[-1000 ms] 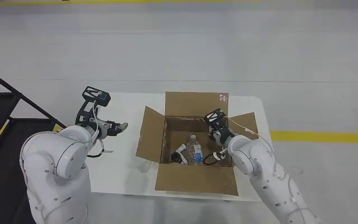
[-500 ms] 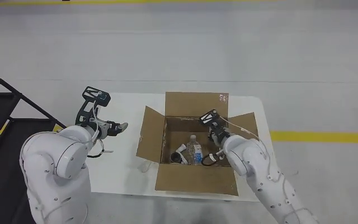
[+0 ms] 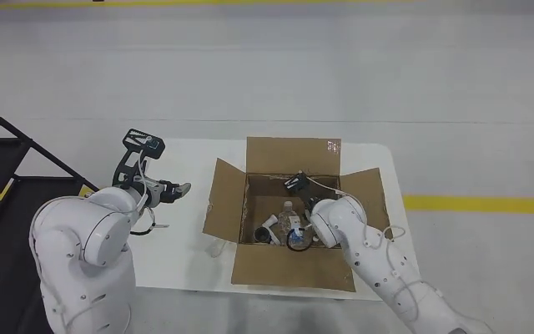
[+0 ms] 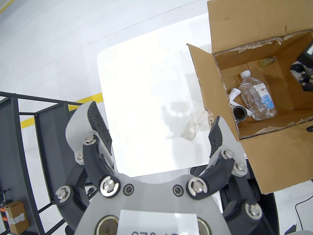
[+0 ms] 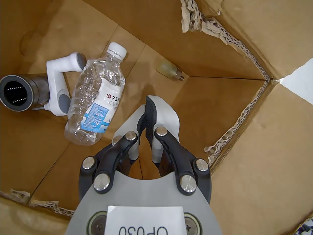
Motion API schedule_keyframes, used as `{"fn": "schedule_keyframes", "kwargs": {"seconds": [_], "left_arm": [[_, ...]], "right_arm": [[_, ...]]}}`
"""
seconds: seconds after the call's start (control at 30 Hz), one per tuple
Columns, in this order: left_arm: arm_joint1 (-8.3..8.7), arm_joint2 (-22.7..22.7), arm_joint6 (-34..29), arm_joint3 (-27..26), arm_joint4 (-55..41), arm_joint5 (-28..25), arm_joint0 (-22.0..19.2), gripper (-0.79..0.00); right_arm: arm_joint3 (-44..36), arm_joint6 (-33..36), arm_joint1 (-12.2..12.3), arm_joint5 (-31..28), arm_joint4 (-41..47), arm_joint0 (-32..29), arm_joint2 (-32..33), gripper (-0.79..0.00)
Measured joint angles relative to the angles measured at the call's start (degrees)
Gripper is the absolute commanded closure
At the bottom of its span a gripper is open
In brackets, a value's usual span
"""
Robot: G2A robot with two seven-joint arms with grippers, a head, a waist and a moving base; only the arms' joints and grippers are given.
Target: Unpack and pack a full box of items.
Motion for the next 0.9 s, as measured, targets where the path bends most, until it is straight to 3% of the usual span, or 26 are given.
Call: {"fn": "schedule_keyframes", "kwargs": {"seconds": [0.3, 0.47, 0.53, 0.73, 0.77, 0.8, 0.9], "left_arm": [[0.0, 0.0, 0.0, 0.0, 0.0, 0.0, 0.0, -0.785], [0.0, 0.0, 0.0, 0.0, 0.0, 0.0, 0.0, -0.785], [0.0, 0.0, 0.0, 0.0, 0.0, 0.0, 0.0, -0.785], [0.0, 0.0, 0.0, 0.0, 0.0, 0.0, 0.0, -0.785], [0.0, 0.0, 0.0, 0.0, 0.0, 0.0, 0.0, -0.785], [0.0, 0.0, 0.0, 0.0, 0.0, 0.0, 0.0, -0.785], [0.04, -0.14, 0.53, 0.22, 0.21, 0.23, 0.33, -0.785]], "right_arm": [[0.34, -2.02, -0.23, -1.26, -1.96, -0.71, -1.11, 0.0], [2.1, -1.43, -2.16, 3.75, -2.46, -0.16, -5.01, 0.0], [3.4, -1.81, -3.29, 6.0, -1.87, 0.58, -6.9, -0.169], [11.25, -4.56, -6.37, 8.26, 0.1, 4.08, -10.62, -0.219], [12.54, -4.72, -6.75, 8.42, 0.56, 4.5, -10.82, -0.296], [13.79, -4.88, -7.09, 8.46, 1.1, 4.87, -10.96, -0.323], [17.53, -5.72, -8.1, 7.98, 2.5, 5.9, -11.38, -0.311]]}}
